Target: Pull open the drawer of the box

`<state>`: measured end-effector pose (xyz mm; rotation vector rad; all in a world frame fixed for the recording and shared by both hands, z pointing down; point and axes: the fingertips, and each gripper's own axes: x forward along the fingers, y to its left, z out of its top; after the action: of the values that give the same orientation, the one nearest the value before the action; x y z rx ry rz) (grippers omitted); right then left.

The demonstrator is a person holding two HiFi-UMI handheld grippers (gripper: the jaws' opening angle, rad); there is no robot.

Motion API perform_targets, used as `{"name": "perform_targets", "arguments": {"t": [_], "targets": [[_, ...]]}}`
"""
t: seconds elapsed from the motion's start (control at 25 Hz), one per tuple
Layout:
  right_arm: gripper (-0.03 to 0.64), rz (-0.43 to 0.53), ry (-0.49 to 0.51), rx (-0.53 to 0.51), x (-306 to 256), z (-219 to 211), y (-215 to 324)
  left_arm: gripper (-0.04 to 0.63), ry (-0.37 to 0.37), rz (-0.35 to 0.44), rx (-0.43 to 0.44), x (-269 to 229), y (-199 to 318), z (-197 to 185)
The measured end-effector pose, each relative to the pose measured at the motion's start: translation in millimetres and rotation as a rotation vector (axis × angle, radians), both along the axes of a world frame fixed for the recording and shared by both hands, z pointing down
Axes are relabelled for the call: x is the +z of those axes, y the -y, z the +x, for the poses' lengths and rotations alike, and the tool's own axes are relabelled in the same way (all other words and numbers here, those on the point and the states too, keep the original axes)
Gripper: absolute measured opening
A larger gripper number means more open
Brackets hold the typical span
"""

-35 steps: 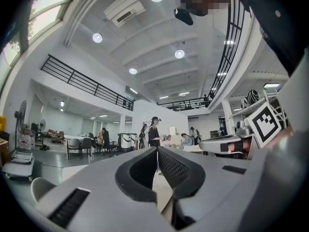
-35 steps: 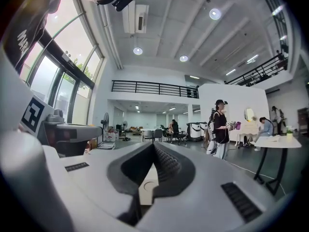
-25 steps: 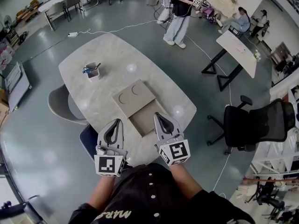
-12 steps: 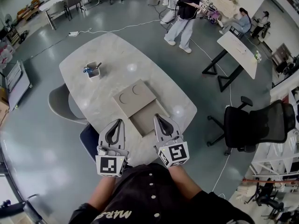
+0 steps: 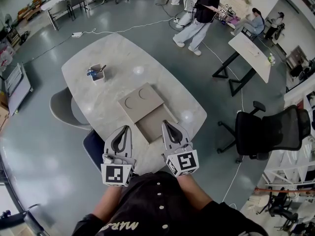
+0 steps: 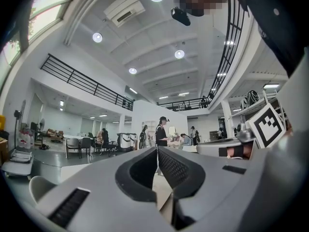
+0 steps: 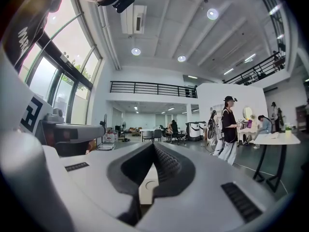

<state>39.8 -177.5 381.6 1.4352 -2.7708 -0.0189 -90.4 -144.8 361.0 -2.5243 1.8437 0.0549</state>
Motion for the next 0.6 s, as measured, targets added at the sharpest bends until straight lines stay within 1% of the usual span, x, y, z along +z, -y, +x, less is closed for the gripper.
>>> {"name": "perform_targets", "arguments": {"t": [0.6], "targets": [[-0.003, -0.008, 0.004, -0.022, 0.6, -4.7, 0.7, 0.017, -0.007, -0.015, -0.012, 3.7, -3.0, -0.3]]}}
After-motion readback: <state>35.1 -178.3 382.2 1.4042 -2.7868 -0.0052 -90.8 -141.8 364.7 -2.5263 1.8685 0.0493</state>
